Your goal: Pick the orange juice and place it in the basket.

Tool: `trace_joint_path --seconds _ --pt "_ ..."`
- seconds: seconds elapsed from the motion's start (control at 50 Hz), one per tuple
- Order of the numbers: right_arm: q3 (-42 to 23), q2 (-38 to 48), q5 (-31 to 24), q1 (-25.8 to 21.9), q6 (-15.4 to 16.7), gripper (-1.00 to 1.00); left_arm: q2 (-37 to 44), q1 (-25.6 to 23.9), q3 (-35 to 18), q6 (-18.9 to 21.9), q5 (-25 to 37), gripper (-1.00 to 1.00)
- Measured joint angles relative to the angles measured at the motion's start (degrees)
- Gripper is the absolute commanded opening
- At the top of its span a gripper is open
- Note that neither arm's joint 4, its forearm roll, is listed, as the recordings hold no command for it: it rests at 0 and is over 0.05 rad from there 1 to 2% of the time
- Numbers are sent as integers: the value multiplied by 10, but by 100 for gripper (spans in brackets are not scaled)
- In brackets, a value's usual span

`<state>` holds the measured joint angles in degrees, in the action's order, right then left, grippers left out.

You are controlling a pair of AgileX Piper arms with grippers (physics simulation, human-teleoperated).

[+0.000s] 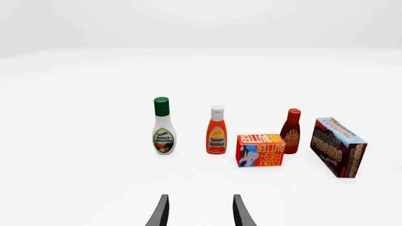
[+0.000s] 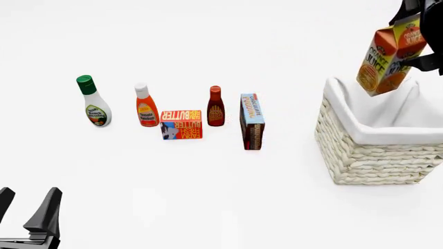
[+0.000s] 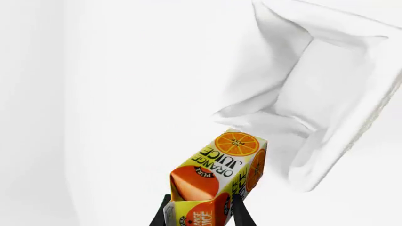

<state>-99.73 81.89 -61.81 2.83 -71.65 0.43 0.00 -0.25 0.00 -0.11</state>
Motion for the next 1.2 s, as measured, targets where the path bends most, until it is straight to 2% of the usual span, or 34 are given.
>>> trace_joint_path --seconds 0.4,1.2 --pt "34 -5 18 20 -5 -100 0 0 0 0 0 100" --pt "32 35 14 67 2 -100 0 0 0 0 0 100"
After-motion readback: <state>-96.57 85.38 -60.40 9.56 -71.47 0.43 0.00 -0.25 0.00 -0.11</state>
